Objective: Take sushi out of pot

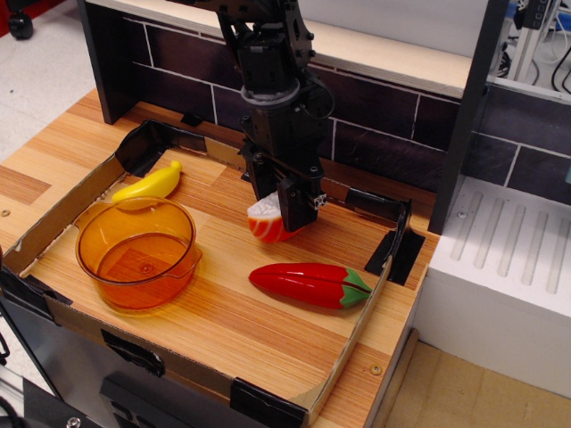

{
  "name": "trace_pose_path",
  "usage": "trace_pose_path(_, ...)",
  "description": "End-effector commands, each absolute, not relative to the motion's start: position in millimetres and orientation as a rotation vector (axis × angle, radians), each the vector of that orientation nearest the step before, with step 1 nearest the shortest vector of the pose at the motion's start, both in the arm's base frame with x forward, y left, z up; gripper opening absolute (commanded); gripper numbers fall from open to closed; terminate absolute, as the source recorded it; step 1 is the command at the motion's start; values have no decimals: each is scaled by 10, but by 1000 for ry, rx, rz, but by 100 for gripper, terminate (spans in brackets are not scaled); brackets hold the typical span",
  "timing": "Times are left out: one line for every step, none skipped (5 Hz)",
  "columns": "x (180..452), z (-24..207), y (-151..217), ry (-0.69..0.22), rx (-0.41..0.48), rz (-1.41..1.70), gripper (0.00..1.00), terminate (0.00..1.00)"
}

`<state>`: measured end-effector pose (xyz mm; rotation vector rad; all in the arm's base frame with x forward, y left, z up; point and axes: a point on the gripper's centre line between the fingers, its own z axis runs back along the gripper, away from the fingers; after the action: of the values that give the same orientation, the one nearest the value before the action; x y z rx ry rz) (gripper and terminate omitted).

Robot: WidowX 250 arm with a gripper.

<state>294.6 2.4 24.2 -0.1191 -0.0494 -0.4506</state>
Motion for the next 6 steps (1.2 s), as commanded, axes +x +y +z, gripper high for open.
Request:
trace_pose_path(3057,251,165,-57,-116,-402,100,0)
trace_pose_path(3052,245,164,-52,-100,-399,100,0)
trace_pose_path(3050,360,167,-86,-88,-378,100,0)
trace_pose_path(3013,668,144,-149,-108,-372,100,0)
trace_pose_path(2946,952,133,-217,-136,-386,100,0)
trace_pose_path(2840,1278,114,-254,-189,-401,100,0)
